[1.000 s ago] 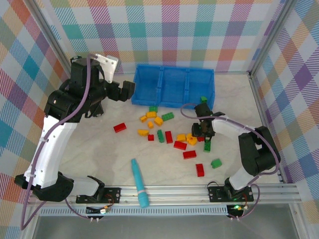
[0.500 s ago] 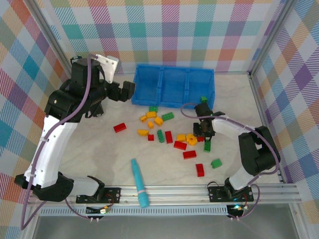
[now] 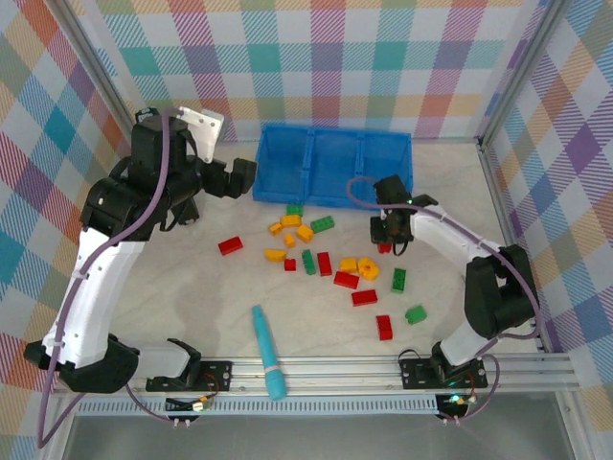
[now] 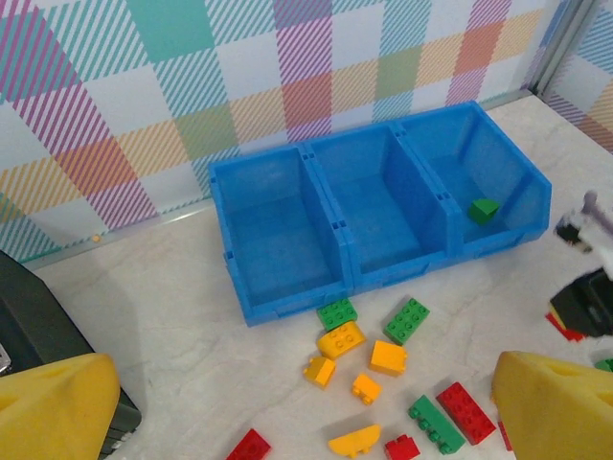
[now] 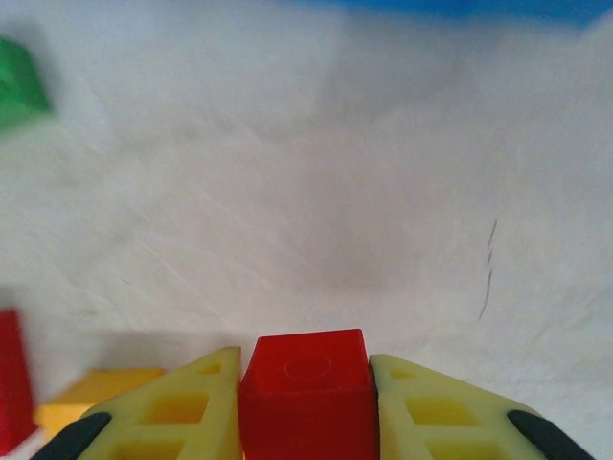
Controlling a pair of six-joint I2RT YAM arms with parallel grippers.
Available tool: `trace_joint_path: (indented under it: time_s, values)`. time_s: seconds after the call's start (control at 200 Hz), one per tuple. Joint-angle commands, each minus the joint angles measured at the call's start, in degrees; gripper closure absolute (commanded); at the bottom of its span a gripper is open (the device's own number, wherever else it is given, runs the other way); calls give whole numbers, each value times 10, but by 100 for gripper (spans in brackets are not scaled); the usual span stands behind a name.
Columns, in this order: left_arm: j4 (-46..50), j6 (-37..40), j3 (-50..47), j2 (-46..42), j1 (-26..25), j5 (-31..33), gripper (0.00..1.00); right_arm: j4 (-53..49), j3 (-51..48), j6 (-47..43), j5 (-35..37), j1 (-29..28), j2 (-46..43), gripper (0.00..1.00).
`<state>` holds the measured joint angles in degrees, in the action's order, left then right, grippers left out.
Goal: Sort the legos into containers by color
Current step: Place the lego in the container.
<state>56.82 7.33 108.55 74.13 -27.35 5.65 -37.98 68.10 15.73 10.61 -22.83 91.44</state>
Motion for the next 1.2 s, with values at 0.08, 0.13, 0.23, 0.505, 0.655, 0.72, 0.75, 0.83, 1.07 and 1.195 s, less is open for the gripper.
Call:
trace_joint_path:
  time_s: [0.08, 0.13, 0.23, 0.505, 0.655, 0.72, 0.75, 0.83, 1.07, 1.195]
  values:
    - [-10, 13, -7, -17, -6, 13, 0, -3, 156, -82, 12, 2, 29, 70]
    - [-10, 15, -8, -19, -5, 16, 0, 17, 194, -106, 4, 2, 53, 70]
    - [-9, 18, -2, -16, -5, 22, 0, 75, 239, -139, -13, 1, 99, 69]
    - [2, 17, 15, -7, -6, 22, 0, 119, 392, -169, -44, 0, 256, 70]
    - [16, 7, 20, -3, -5, 12, 0, 131, 437, -180, -52, -5, 305, 69]
    - [18, 5, 18, -4, -5, 10, 0, 127, 459, -187, -49, -6, 330, 69]
    - [18, 4, 18, -4, -5, 9, 0, 125, 468, -189, -46, -8, 337, 69]
    - [18, 2, 18, -3, -4, 7, 0, 122, 489, -203, -37, -11, 360, 69]
    - [28, -2, 34, 4, -5, 2, 0, 131, 518, -246, -16, -16, 399, 67]
    - [30, -5, 37, 6, -5, 2, 0, 130, 520, -241, -26, -17, 407, 64]
